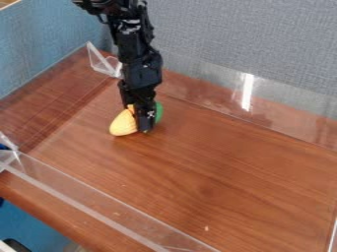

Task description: Push the yellow object to the right side of the table

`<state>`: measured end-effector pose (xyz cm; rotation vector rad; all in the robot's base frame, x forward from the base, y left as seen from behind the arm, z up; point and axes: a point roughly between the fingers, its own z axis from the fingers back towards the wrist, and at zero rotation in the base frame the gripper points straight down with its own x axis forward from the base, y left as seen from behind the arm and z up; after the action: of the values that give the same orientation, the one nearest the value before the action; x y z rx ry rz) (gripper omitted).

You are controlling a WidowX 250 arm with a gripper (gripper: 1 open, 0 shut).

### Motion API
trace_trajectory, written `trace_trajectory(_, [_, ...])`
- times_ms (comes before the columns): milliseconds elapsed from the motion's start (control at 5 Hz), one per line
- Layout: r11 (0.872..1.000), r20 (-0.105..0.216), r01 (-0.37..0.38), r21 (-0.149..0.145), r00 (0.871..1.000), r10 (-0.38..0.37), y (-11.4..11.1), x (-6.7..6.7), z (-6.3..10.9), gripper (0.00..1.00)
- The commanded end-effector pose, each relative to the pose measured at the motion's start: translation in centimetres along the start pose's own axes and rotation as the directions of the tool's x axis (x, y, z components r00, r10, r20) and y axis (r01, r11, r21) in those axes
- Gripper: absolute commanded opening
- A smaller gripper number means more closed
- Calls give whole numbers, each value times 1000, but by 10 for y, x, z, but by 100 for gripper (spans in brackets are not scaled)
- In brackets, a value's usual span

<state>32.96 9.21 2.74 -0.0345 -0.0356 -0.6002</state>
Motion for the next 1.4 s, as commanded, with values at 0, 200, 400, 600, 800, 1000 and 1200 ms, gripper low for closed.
trace_trajectory(0, [998, 38, 24, 52, 999, -26, 4, 7, 23, 0])
trace_trajectory(200, [998, 45, -26, 63, 999, 23, 10, 0, 27, 0])
trace_trajectory(400, [994, 53, -76, 74, 996, 72, 15, -7, 31, 0])
trace_trajectory(600, [996, 55, -51, 75, 997, 47, 17, -8, 35, 0])
trace_trajectory(800, [995, 62, -58, 81, 997, 53, 10, -3, 42, 0])
trace_trajectory(1000, [994, 68, -64, 85, 996, 58, 3, 3, 49, 0])
trace_trajectory(1200, [994, 72, -70, 88, 995, 64, -3, 9, 53, 0])
